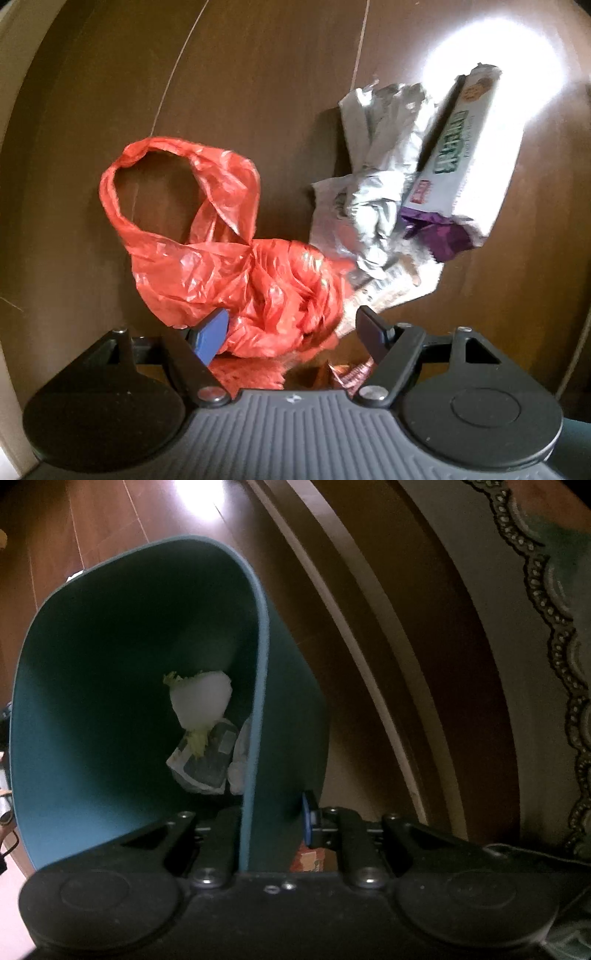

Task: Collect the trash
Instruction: 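Move the open left tool toward the red plastic bag, then close the left tool on the red plastic bag and lift it, then carry the red bag into the green bin and open the left tool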

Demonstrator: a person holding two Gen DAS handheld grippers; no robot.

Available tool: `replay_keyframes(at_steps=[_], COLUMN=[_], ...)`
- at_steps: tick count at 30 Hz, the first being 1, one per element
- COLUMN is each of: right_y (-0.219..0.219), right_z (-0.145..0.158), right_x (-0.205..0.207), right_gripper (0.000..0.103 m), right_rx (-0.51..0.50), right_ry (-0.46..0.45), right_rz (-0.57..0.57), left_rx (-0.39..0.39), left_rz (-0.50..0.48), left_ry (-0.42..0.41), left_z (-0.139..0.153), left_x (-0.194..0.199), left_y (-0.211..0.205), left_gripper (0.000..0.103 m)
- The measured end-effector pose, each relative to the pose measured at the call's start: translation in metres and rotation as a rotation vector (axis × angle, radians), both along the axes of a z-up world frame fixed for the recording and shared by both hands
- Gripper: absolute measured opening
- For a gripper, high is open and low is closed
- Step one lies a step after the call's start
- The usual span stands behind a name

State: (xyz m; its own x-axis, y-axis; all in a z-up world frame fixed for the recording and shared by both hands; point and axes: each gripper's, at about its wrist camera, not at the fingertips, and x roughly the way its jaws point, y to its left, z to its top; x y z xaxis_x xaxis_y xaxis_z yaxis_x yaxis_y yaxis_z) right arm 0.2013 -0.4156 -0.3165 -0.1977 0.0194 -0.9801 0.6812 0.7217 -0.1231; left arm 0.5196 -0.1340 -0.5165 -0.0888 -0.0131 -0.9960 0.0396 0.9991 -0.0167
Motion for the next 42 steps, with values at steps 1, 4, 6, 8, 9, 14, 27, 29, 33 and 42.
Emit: replay_keyframes(at_steps=[1, 4, 6, 8, 9, 14, 27, 29, 33, 42], right_y=[0.0, -0.002, 0.001, -0.018, -0.017, -0.018, -0.026, -0.027, -0.029, -0.028], right_z=[-0.001, -0.002, 0.0, 0.004, 0.005, 0.007, 0.021, 0.026, 0.035, 0.057], right_x=[0.0, -0.001, -0.001, -0.017, -0.016, -0.016, -0.023, -0.024, -0.025, -0.026], right_gripper=[0.013, 0.013, 0.013, 0.013, 0.013, 0.013, 0.013, 0.013, 0.013, 0.013], right_rx=[-0.001, -0.001, -0.001, 0.0, -0.001, -0.006, -0.011, -0.013, -0.012, 0.023], right_ry=[0.0, 0.0, 0.001, -0.002, -0.002, -0.006, -0.051, -0.061, -0.082, -0.145], right_rz=[0.002, 0.01, 0.014, 0.014, 0.012, 0.003, -0.004, -0.003, -0.006, -0.001], left_rx=[-0.002, -0.01, -0.012, 0.017, 0.023, 0.06, -0.148, -0.182, -0.271, -0.385], left_rz=[0.005, 0.009, -0.012, -0.046, -0.049, -0.05, -0.204, -0.247, -0.32, -0.527], left_ry=[0.002, 0.004, -0.003, -0.02, -0.023, -0.032, -0.132, -0.156, -0.181, -0.118], left_z=[-0.003, -0.007, -0.005, 0.0, 0.003, 0.024, 0.231, 0.267, 0.33, 0.383], left_x=[0.0, 0.001, 0.0, -0.001, -0.001, -0.003, -0.039, -0.046, -0.062, -0.111], left_y=[0.001, 0.003, 0.001, -0.002, -0.001, 0.007, -0.009, -0.019, -0.043, -0.119], left_gripper=[0.074, 0.064, 0.057, 0.047, 0.046, 0.042, 0.042, 0.042, 0.042, 0.042])
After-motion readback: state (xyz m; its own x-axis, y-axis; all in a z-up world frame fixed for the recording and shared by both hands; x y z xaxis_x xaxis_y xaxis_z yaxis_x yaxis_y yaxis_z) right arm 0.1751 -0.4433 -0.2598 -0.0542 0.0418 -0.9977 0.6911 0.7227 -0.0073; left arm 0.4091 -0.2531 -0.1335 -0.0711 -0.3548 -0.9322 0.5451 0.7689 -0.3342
